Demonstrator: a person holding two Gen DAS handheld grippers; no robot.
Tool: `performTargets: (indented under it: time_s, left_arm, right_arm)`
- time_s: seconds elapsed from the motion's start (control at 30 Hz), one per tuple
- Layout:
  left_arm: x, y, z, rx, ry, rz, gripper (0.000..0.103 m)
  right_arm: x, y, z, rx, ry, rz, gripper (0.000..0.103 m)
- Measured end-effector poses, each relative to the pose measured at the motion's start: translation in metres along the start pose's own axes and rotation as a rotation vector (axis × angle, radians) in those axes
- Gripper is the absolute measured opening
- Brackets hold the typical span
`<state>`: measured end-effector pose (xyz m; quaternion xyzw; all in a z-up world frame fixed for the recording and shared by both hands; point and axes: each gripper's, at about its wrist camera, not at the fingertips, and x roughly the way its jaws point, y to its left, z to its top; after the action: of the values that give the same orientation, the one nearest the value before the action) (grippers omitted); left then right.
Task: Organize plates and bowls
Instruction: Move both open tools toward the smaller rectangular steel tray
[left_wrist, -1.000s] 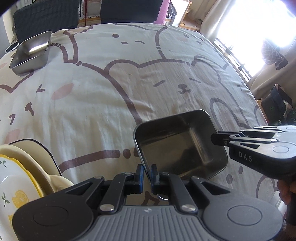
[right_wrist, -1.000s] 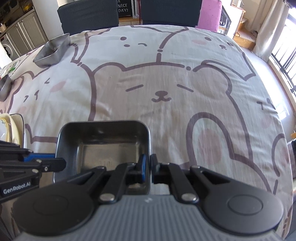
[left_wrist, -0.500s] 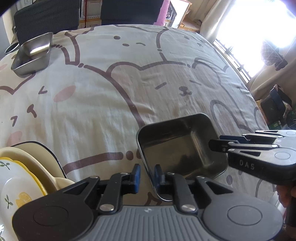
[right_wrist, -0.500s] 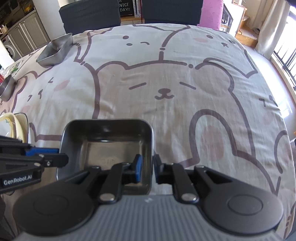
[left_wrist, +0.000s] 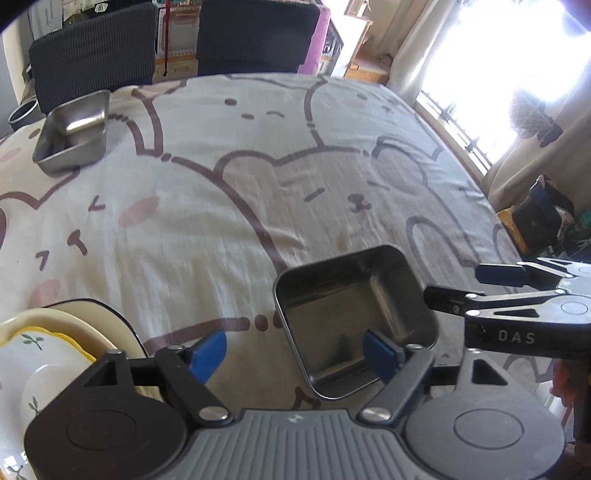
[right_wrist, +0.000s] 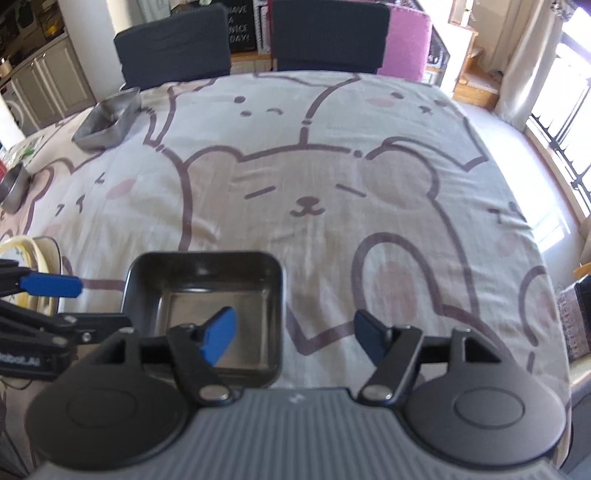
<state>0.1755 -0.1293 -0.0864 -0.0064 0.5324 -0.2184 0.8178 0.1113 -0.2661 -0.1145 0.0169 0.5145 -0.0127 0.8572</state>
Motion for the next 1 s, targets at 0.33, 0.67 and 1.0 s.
performTargets:
  time_s: [0.33,0.67,1.0]
  left_arm:
    - [-0.064,0.022,0.011,-0.022,-0.238,0.08,0.103]
    - [-0.106,0.093,0.034,-0.144,-0.478,0.169,0.103]
    - [-0.091,0.182,0.087,-0.137,-0.525,0.3,0.102]
  right_arm:
    - [-0.054,-0.005,0.007,0.066,-0.212,0.06,0.103]
    - [-0.062,0.033,0.05,0.208,-0.438,0.196,0.103]
    - [-0.011,0.111,0.105,0.299,-0.455,0.311,0.103]
